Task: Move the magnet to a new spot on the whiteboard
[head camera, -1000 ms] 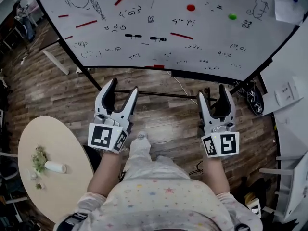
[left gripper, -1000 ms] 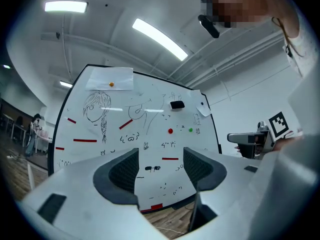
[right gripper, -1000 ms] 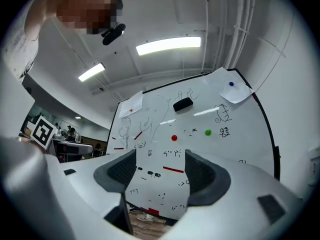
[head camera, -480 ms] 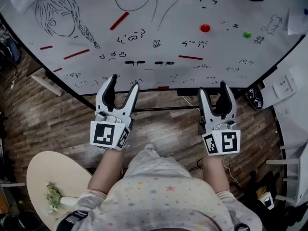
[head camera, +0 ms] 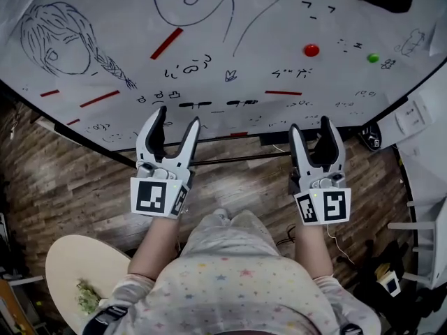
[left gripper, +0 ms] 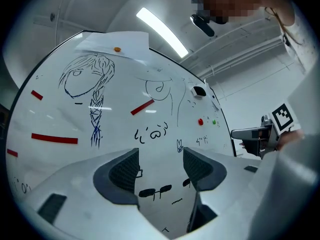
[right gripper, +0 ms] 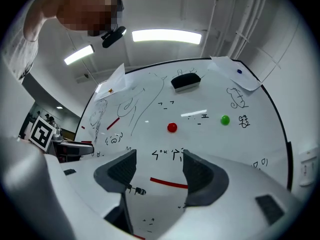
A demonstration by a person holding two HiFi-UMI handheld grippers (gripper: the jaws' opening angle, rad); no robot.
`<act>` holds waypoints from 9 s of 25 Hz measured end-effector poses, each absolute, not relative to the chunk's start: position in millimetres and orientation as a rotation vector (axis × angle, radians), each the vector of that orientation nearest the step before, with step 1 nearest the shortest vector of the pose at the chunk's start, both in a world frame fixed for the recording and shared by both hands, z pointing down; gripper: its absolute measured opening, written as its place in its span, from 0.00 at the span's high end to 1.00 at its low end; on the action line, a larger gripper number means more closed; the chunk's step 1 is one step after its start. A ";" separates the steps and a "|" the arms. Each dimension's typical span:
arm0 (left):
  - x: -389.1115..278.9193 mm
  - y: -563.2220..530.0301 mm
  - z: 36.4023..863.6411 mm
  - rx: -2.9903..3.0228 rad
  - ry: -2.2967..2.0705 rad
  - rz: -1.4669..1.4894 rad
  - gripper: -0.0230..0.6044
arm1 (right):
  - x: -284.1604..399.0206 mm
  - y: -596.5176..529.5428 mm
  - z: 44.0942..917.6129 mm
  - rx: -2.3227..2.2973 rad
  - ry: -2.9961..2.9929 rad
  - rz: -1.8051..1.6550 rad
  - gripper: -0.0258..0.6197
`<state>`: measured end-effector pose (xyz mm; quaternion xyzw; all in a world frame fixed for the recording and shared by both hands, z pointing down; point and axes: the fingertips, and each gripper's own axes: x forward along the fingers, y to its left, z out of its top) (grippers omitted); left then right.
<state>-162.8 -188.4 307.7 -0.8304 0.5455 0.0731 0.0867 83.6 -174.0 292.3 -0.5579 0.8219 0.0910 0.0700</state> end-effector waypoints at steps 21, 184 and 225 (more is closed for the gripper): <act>-123.2 -228.7 303.0 -2.306 1.793 0.129 0.55 | 111.0 -249.0 278.2 -1.495 2.563 0.357 0.53; -99.8 -225.4 286.5 -2.496 1.489 0.284 0.92 | 119.0 -212.4 222.7 -1.771 2.417 0.519 0.77; -131.7 -240.6 289.6 -2.400 1.632 0.293 0.93 | 97.0 -265.4 220.8 -1.682 2.472 0.537 0.77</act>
